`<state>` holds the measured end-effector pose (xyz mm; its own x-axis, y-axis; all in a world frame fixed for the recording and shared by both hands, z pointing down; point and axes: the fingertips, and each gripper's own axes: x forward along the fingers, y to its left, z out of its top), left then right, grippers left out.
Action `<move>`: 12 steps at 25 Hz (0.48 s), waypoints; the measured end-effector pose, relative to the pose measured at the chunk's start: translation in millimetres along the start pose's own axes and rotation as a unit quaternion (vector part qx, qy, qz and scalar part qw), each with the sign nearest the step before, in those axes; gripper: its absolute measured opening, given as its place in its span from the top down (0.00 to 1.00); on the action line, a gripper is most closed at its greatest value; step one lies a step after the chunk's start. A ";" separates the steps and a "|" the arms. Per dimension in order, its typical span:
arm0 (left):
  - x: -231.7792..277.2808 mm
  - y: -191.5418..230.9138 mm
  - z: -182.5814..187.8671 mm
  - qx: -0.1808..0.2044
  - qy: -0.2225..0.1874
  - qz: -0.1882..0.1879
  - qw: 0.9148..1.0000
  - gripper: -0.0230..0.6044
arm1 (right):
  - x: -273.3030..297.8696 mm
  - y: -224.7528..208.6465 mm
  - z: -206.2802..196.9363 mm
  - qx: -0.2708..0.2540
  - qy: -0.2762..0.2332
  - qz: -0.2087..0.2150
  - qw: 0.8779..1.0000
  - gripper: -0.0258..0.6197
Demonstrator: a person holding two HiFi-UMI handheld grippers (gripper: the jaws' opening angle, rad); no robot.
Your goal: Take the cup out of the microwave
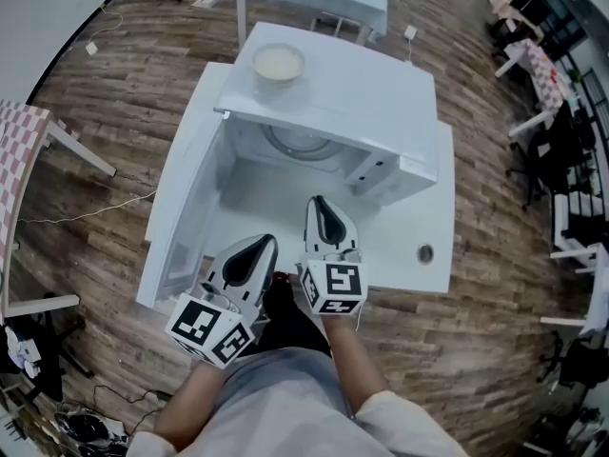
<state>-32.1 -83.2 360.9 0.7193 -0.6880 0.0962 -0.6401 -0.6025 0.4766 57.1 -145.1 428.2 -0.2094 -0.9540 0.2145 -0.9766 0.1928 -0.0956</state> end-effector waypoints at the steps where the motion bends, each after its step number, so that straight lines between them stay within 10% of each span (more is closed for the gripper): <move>1: 2.1 3.2 -1.6 -0.003 0.003 0.002 1.000 0.94 | 6.6 -2.6 -2.5 0.001 0.001 -0.001 1.000 0.92; 12: 19.0 28.0 -3.3 -0.014 0.015 0.023 1.000 0.94 | 66.0 -21.8 -19.8 0.010 0.021 -0.005 1.000 0.91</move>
<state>-35.5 -111.8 378.9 0.6968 -0.7023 0.1455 -0.6657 -0.5578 0.4958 63.6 -207.7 463.7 -0.2025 -0.9453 0.2557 -0.9774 0.1789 -0.1126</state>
